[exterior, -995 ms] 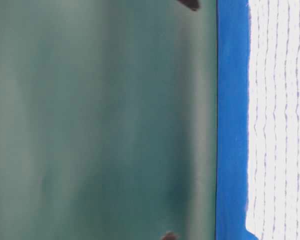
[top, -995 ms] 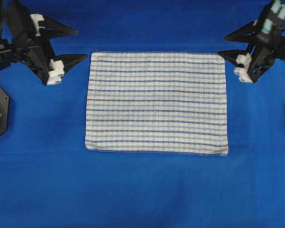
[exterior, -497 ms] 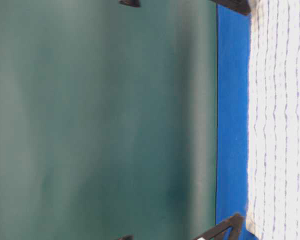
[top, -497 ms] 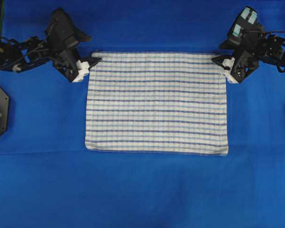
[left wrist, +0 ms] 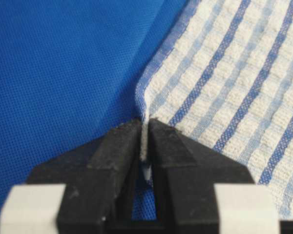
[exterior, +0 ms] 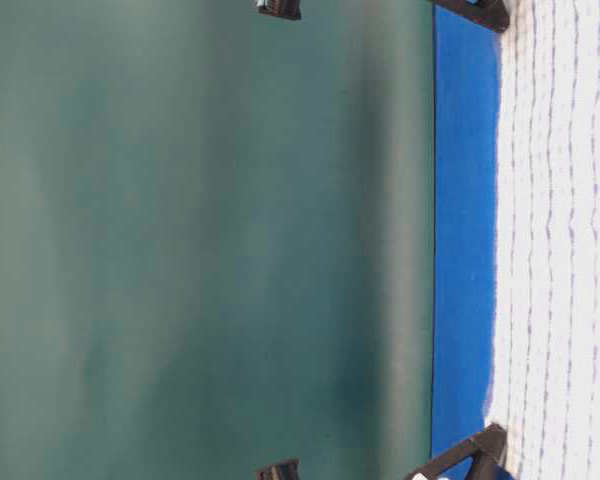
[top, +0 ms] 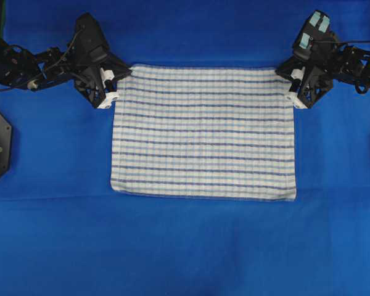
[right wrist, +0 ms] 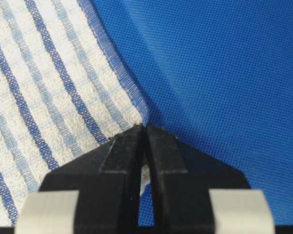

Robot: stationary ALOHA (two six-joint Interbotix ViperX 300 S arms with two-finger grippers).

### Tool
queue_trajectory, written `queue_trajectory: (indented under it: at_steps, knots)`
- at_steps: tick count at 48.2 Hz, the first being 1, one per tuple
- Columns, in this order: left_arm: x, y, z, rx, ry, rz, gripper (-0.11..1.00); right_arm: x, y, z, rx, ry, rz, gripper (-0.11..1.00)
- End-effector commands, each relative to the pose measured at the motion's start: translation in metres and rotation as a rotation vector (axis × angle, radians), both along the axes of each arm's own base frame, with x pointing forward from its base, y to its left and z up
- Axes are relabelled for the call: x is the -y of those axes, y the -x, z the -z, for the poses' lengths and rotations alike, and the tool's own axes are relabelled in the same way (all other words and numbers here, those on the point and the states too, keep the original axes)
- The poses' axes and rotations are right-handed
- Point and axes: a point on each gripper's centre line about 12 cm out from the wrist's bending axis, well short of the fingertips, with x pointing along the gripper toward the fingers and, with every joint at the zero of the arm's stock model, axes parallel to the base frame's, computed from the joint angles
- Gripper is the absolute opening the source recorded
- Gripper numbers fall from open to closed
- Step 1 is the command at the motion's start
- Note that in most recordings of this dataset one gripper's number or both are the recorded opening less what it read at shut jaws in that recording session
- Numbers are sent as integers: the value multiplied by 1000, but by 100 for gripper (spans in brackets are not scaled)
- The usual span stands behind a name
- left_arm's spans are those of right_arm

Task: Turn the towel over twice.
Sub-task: 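Pinch the far towel corners with left and right grippers, then lift the towel by its corners and pull it toward the far side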

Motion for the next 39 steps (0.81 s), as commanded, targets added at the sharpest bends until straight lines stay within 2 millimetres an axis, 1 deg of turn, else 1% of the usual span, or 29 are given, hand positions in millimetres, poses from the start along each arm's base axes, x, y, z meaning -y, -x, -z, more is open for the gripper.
queue_trajectory:
  at_steps: [1, 9, 13, 16, 23, 29, 39]
  knots:
    - [-2, -1, -3, 0, 0, -6, 3, 3, -3, -5, 17, 14, -1, 4]
    - [-2, -1, -6, 6, 0, -8, 3, 4, -4, -6, 19, 16, 1, 4]
    - [-4, -1, -15, 23, -9, -11, 3, 8, -5, -12, 36, 27, 12, 4]
    - [-6, -2, -25, 44, -22, -17, 3, 13, -4, -17, 52, 38, 26, 4]
    - [-15, 1, -55, 95, -53, -43, 3, 28, -1, -40, 100, 87, 63, 4]
    - [-27, 4, -86, 146, -88, -79, 3, 39, 4, -60, 114, 132, 81, 4]
    - [-45, 9, -136, 206, -175, -109, 3, 58, 7, -108, 150, 228, 98, 4]
